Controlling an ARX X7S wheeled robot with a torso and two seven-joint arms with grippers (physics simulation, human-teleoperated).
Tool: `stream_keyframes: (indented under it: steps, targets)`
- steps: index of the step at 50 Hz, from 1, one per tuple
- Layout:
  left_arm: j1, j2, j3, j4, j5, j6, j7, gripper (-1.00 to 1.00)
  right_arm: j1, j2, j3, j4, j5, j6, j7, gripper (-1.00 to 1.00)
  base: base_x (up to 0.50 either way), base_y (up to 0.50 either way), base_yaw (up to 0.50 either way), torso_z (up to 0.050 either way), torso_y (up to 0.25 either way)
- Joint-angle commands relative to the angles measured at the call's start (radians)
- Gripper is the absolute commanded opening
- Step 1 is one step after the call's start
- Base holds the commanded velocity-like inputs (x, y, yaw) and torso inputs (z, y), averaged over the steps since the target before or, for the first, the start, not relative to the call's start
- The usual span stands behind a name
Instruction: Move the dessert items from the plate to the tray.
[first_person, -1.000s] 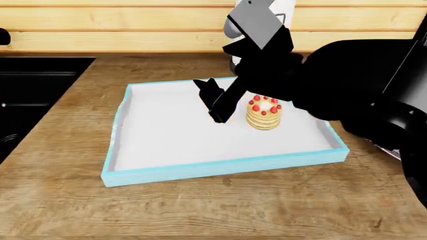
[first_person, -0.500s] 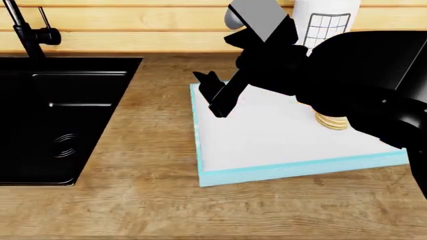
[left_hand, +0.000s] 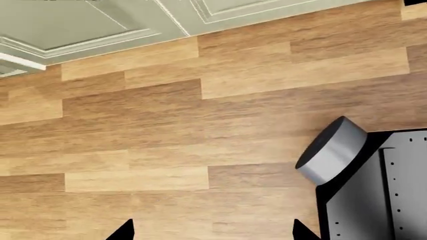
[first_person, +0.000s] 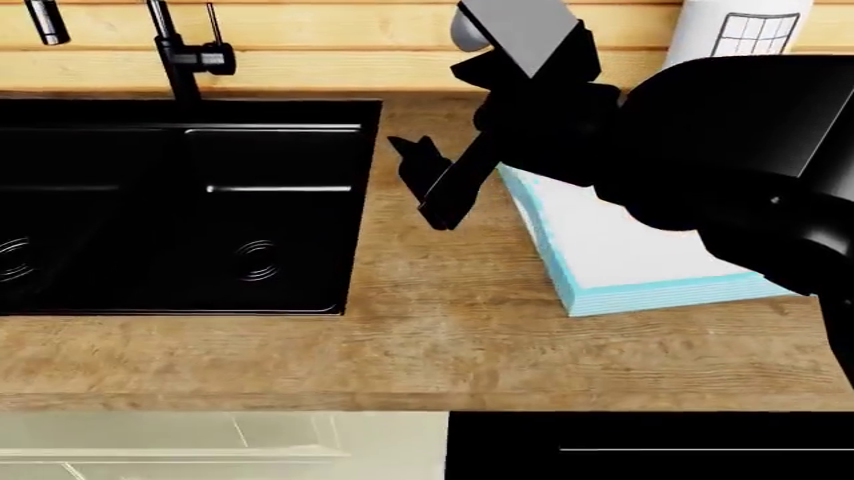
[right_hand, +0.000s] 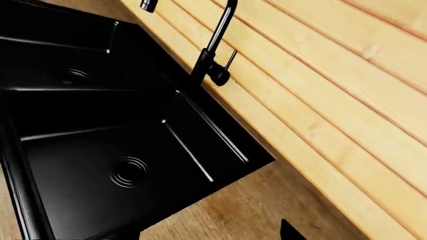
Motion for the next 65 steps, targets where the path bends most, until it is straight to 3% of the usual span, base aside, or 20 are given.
stream_keyframes:
  steps: [1, 65]
  targets:
    - [0.0, 0.0, 0.0, 0.0, 0.0, -0.001, 0.0, 1.0, 0.003, 0.0, 0.002, 0.002, -0.005, -0.008, 0.004, 1.0, -0.18, 0.5, 0.0, 0.0, 0.0]
    - [0.001, 0.0, 0.003, 0.0, 0.0, 0.009, -0.001, 1.0, 0.004, 0.01, -0.003, -0.026, 0.012, -0.006, 0.019, 1.0, 0.0, 0.5, 0.0, 0.0, 0.0]
